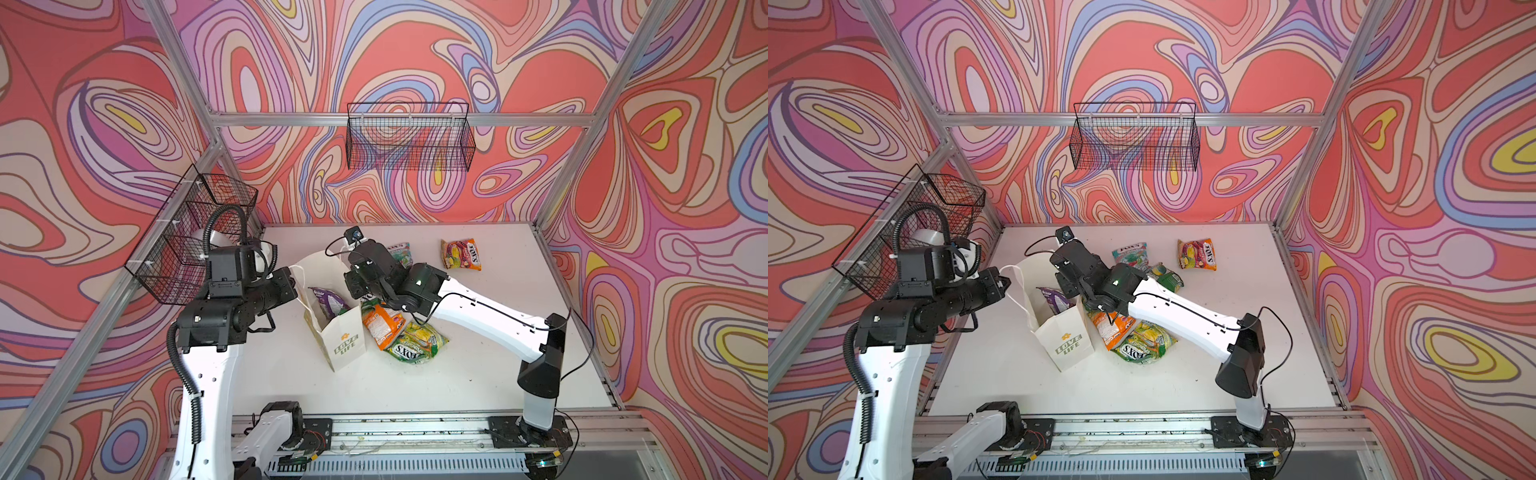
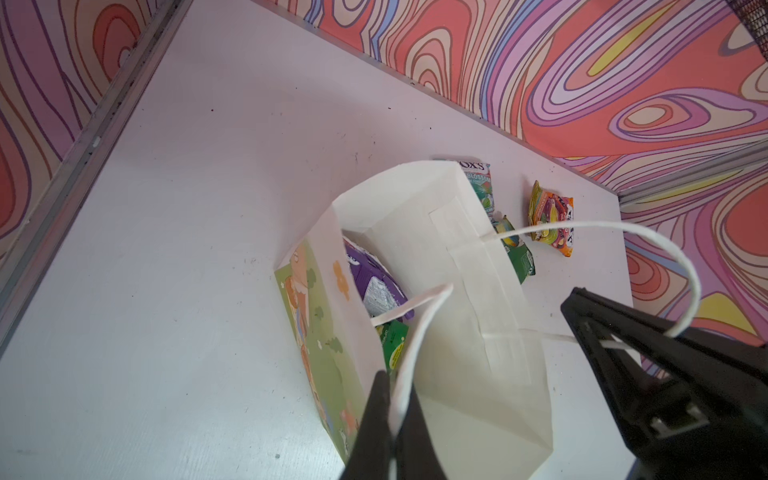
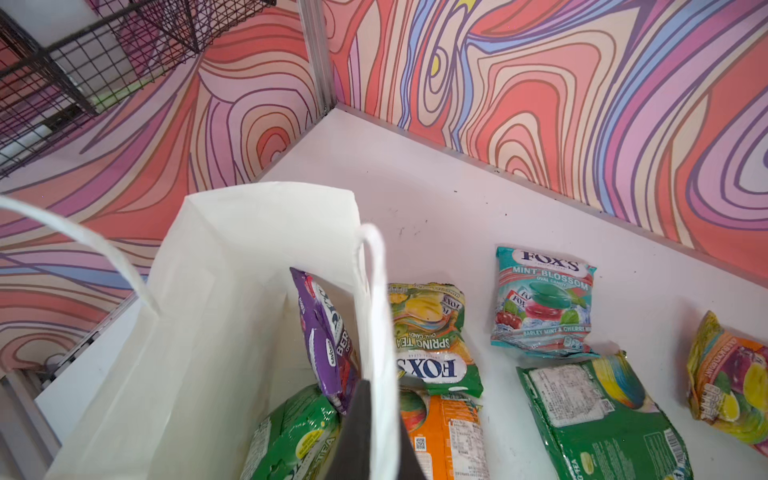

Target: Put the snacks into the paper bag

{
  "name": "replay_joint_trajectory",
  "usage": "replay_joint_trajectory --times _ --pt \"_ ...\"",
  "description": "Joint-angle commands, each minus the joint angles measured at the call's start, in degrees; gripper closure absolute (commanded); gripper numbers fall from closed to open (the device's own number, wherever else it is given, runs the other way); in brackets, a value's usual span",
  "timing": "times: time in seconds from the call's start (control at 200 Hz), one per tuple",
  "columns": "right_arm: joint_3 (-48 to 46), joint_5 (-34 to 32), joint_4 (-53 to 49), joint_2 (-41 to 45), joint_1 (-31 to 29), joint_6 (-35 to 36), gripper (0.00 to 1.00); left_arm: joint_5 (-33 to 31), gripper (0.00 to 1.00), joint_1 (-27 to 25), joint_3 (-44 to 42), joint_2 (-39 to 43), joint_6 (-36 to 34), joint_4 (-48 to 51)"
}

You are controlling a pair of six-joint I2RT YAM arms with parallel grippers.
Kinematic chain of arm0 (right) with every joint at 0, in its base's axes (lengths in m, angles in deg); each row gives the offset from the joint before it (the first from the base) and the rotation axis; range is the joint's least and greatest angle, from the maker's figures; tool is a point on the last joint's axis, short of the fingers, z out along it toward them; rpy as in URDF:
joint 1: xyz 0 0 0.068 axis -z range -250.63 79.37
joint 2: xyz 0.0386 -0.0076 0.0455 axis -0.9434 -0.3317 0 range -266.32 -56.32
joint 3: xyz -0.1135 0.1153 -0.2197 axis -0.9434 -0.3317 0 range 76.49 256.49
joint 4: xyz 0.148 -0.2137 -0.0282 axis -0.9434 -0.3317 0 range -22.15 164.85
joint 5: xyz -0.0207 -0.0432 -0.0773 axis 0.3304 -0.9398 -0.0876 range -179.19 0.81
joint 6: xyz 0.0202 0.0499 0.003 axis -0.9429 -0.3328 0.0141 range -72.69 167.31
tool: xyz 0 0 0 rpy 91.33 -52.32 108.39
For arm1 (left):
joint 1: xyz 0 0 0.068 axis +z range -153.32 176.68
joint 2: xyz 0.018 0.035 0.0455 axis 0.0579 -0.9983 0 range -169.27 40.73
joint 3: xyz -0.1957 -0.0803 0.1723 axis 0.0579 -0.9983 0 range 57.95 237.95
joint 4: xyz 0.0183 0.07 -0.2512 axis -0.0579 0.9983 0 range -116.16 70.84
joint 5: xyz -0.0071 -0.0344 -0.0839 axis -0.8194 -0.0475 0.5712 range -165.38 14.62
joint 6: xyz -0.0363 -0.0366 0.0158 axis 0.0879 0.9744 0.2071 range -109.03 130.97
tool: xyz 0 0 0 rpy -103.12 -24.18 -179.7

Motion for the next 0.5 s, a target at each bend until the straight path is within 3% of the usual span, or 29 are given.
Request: replay_joint_trajectory --times 0.0,0.2,0.29,0.371,0.431,0.491 --pt "-0.5 3.1 2.8 3.3 0.2 -2.6 1.0 0.4 1.0 -0.3 4.6 -1.7 0.9 0.7" --pt "-3.6 5.0 6.6 6.4 0.1 -5.3 1.0 -5.5 1.0 -0.3 6.9 -4.9 1.2 0.7" --pt "-4.7 4.7 6.4 6.5 0.1 -5.4 1.0 -4.5 1.0 -0.3 5.6 -4.2 1.5 -0.9" --pt "-5.5 4.5 6.3 6.5 0.2 -5.5 0.83 -3.7 1.0 -0.3 3.6 -3.6 1.4 -2.3" --pt "-6.4 4.5 6.9 8.0 0.1 -5.6 0.55 -3.4 1.0 -0.3 1.9 -2.9 1.2 -3.5" --pt "-6.8 4.7 7.0 8.8 0.2 -5.4 0.38 -2.6 1.0 -0.3 0.8 -2.3 1.2 -4.6"
